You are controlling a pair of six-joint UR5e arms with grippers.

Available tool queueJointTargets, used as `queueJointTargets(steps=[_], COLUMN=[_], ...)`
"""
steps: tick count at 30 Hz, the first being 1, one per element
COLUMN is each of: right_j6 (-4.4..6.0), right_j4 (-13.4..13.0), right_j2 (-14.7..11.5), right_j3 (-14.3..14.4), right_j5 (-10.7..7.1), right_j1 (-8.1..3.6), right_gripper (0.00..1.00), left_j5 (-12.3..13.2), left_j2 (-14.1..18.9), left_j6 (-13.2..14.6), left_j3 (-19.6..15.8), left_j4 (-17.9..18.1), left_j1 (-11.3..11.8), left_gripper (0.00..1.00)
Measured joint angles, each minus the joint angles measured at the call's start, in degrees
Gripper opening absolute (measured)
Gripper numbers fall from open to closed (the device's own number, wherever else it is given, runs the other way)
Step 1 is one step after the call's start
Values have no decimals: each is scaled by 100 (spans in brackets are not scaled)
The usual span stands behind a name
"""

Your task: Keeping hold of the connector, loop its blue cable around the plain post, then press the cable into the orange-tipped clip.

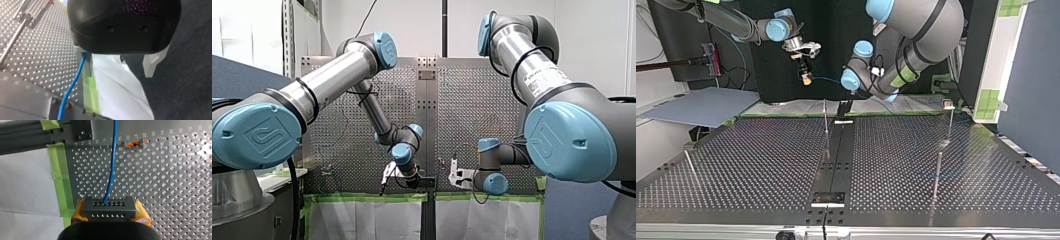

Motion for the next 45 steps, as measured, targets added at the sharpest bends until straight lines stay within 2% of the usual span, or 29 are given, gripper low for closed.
queueJointTargets(steps=[8,17,18,19,20,21,22,23,24,25,26,27,37,45], right_j6=[-63,-125,-138,-149,-161,-173,-180,-186,-191,-193,-195,-196,-198,-179], right_j4=[100,272,293,307,317,327,332,336,339,342,346,351,361,351], right_j2=[-1,-1,-1,-1,-1,-1,0,0,0,0,0,-1,4,3], right_j3=[-5,-45,-46,-46,-46,-46,-46,-46,-46,-46,-46,-46,-46,-52], right_j5=[-5,143,149,152,154,158,160,162,163,164,164,165,189,259], right_j1=[0,-28,-42,-53,-64,-79,-91,-101,-113,-122,-132,-146,-216,-320], right_gripper=[2,2,2,2,2,2,2,2,2,2,2,2,2,2], left_j5=[-445,-956,-1017,-1046,-1057,-1048,-1028,-1001,-974,-967,-968,-969,-850,-1117], left_j2=[0,-4,-4,-5,-5,-5,-5,-4,-4,-4,-3,-3,3,130], left_j6=[-7,-44,-37,-27,-13,4,17,28,37,37,32,17,-70,-132], left_j3=[-78,-180,-182,-182,-182,-182,-182,-183,-183,-184,-185,-185,-197,-543], left_j4=[397,641,647,656,673,708,740,770,805,826,842,861,1009,1310], left_j1=[-64,-84,-85,-87,-88,-90,-91,-93,-100,-107,-114,-122,-157,-278], left_gripper=[100,100,95,77,77,65,47,47,24,9,9,0,0,0])
